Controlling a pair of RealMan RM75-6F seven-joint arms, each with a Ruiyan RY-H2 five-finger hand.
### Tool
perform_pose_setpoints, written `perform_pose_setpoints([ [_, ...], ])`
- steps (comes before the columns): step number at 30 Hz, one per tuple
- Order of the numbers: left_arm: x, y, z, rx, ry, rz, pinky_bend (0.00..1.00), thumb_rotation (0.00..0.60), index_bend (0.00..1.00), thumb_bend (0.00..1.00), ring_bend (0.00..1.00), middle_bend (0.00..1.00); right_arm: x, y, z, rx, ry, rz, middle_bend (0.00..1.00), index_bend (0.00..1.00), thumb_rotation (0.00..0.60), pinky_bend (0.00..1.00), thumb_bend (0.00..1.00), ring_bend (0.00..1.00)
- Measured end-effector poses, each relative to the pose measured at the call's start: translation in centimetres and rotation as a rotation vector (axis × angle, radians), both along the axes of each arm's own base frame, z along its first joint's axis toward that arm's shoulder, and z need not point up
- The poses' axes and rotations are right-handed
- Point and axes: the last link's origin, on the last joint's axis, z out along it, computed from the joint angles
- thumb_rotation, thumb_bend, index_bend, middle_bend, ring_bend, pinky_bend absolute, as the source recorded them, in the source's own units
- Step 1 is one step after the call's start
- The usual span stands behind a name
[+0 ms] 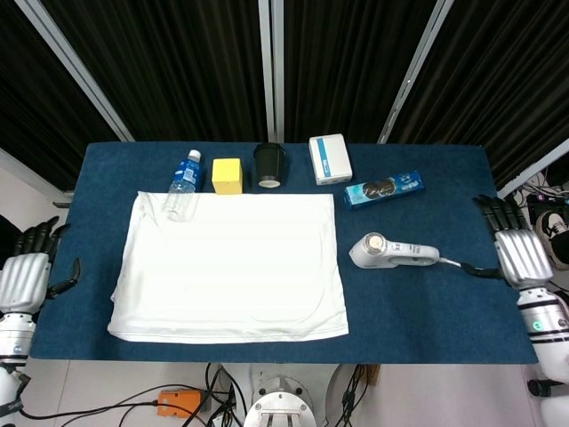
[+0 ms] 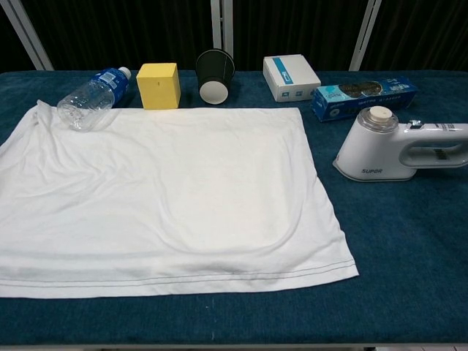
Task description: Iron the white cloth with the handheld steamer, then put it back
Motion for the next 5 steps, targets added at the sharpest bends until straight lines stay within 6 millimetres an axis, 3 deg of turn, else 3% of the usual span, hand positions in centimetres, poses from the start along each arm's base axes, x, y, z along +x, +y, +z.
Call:
perform_pose_setpoints([
  [5,-1.2,-3.5,1.6,0.079,0.023,0.041,0.00,0.362,0.11,0.39,0.00,0.03,-1.6,5.0,1.6,-0.062,-0.009,-0.042,0.10,0.00,0.600,0.08,0.06,0.00],
])
